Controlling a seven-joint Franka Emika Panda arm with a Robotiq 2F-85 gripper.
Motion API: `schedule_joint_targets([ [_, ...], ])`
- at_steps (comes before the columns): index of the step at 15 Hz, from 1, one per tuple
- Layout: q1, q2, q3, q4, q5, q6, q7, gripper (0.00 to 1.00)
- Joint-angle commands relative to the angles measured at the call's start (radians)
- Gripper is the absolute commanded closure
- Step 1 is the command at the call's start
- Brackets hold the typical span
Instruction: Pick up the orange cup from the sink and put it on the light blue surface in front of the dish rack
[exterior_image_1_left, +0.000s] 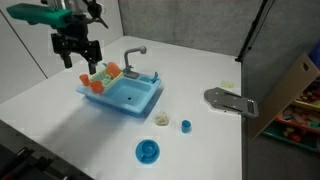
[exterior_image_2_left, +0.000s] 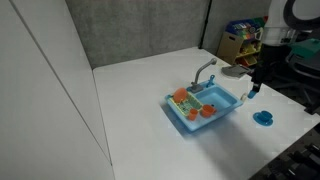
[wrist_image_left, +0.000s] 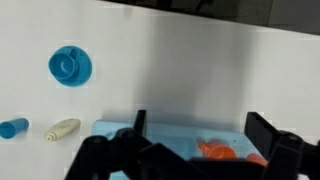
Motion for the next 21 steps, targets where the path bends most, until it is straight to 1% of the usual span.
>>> schedule_joint_targets([
  [1,-0.009,-0.129,-0.017,-0.032,-0.008,-0.116,0.051,0.00],
  [6,-0.019,-0.286,-0.024,-0.081,-0.027,-0.198,0.101,0.00],
  [10,-0.031,-0.420,-0.031,-0.134,-0.021,-0.227,0.115,0.00],
  [13,-0.039,-0.492,-0.032,-0.157,-0.023,-0.244,0.118,0.00],
  [17,-0.044,-0.542,-0.030,-0.172,-0.024,-0.245,0.116,0.00],
  [18,-0.039,-0.546,-0.033,-0.177,-0.022,-0.231,0.097,0.00],
  [19,-0.036,-0.514,-0.034,-0.158,-0.014,-0.236,0.098,0.00],
  [21,-0.036,-0.525,-0.033,-0.164,-0.014,-0.236,0.098,0.00],
])
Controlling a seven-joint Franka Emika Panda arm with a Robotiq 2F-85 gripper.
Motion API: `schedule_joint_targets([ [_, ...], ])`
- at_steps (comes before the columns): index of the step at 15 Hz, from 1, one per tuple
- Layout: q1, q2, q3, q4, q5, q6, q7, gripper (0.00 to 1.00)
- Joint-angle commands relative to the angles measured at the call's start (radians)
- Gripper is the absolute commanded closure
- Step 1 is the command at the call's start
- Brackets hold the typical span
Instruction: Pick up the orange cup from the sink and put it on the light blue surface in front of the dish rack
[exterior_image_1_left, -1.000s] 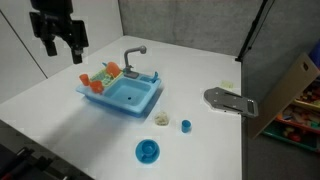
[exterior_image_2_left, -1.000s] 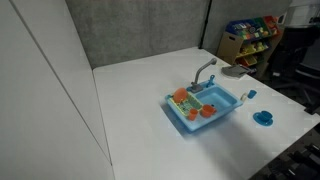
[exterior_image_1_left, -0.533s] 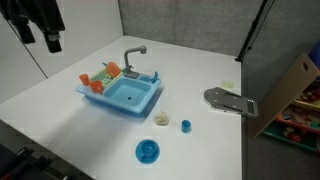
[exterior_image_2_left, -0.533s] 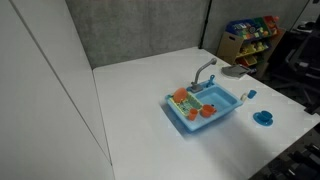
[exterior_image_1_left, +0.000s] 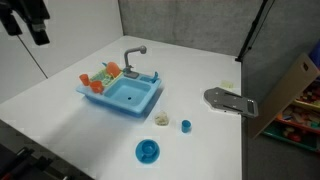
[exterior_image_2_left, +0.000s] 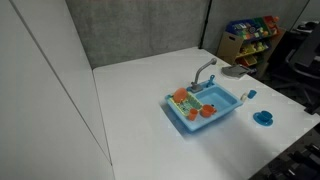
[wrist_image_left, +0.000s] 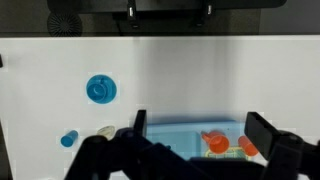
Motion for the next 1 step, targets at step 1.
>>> schedule_joint_targets([
  [1,0.004,-0.001,-0.004,0.000,-0.002,-0.002,0.001,0.00],
])
